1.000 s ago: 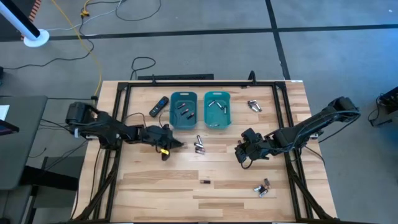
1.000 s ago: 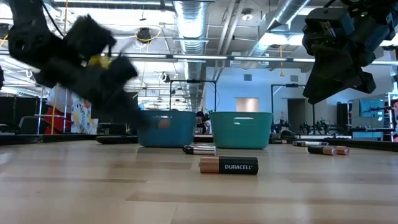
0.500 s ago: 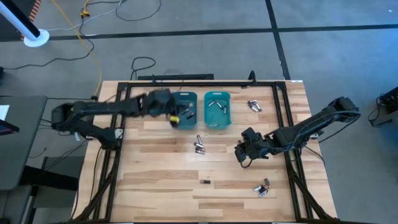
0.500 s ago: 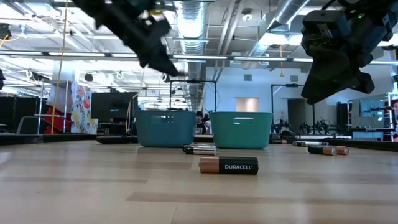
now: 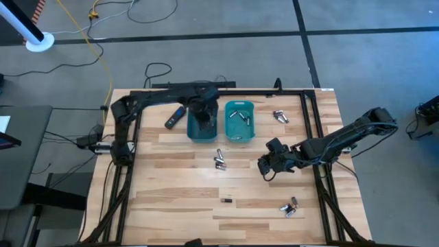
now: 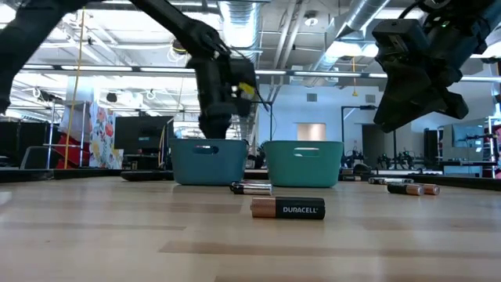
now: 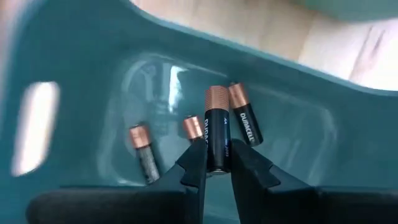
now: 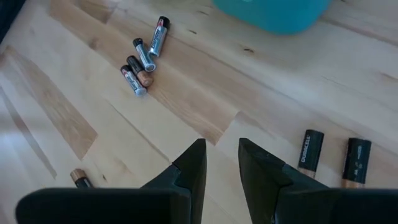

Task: Sort batteries
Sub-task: Put the black battery into the blue bin

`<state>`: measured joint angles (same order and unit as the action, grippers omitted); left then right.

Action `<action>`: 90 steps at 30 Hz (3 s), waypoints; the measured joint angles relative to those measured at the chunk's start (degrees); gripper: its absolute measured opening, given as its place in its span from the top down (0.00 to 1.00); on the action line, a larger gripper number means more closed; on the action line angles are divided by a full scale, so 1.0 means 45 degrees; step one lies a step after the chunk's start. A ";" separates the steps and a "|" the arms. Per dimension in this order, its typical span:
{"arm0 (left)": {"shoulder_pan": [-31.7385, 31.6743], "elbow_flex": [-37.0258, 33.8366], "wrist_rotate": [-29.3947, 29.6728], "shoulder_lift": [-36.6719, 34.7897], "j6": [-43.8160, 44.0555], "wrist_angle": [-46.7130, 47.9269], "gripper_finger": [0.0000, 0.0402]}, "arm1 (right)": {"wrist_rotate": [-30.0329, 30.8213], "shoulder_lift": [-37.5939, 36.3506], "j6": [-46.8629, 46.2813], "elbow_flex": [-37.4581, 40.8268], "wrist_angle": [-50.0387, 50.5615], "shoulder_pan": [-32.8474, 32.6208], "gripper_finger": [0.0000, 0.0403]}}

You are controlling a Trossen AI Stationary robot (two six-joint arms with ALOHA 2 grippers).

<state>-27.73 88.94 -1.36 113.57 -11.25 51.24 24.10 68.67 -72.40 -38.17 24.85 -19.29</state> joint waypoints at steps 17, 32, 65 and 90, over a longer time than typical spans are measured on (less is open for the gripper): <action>-0.0065 0.0604 0.0085 0.0979 -0.0036 0.0545 0.60 | 0.0000 -0.0002 -0.0282 0.0000 0.0037 0.0087 0.72; -0.0758 0.4110 0.0085 -0.0088 0.0820 0.3805 0.54 | 0.0000 -0.1819 -0.1595 0.0000 0.3048 0.1052 0.72; 0.4965 -1.1272 0.1533 -1.2521 1.4756 -0.6483 0.54 | -0.1179 -0.4364 0.9584 0.0000 -0.0282 1.0909 0.40; 0.5174 -1.1268 0.2173 -1.1516 1.3403 -0.6482 0.54 | -0.1671 0.2600 0.8465 -0.1034 -0.1807 1.3989 0.14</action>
<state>-4.44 38.24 8.42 61.75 49.06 22.08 16.58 80.37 -34.30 -42.82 16.72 43.66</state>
